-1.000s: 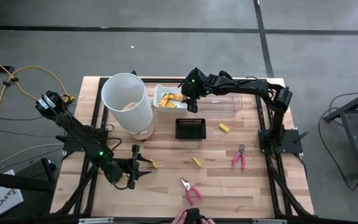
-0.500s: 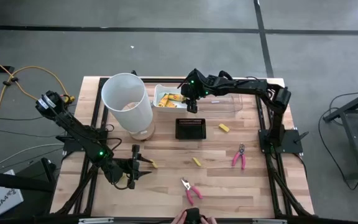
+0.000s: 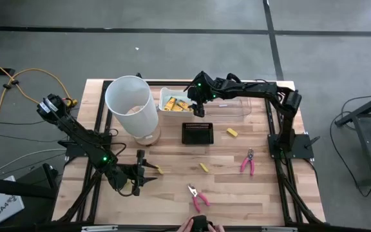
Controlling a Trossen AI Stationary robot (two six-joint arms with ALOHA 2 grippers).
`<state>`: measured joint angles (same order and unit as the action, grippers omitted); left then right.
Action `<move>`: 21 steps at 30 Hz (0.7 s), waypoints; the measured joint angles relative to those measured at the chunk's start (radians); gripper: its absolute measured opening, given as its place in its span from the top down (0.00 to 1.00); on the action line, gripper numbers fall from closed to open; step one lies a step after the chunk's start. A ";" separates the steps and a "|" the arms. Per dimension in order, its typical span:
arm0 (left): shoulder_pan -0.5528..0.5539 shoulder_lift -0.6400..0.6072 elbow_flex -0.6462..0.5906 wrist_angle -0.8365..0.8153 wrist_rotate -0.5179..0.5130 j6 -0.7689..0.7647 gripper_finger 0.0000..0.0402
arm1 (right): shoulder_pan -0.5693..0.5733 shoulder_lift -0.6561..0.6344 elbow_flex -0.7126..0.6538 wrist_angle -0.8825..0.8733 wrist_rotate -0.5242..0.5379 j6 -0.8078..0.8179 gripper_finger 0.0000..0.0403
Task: Pick & Place School Supplies
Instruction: Put the pink hole puncher into the transparent bin
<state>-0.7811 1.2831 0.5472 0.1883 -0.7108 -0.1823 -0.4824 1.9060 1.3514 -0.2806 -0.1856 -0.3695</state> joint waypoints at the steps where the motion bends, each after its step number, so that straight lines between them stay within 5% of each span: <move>1: 0.000 0.000 0.000 0.000 0.000 0.000 0.52 | 0.000 0.000 0.000 0.002 0.000 0.000 0.42; 21: 0.000 0.000 0.000 0.000 0.000 0.000 0.52 | 0.053 -0.023 0.000 0.031 0.034 -0.018 0.43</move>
<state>-0.7811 1.2831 0.5472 0.1883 -0.7105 -0.1822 -0.4298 1.8832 1.3514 -0.2495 -0.1514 -0.3871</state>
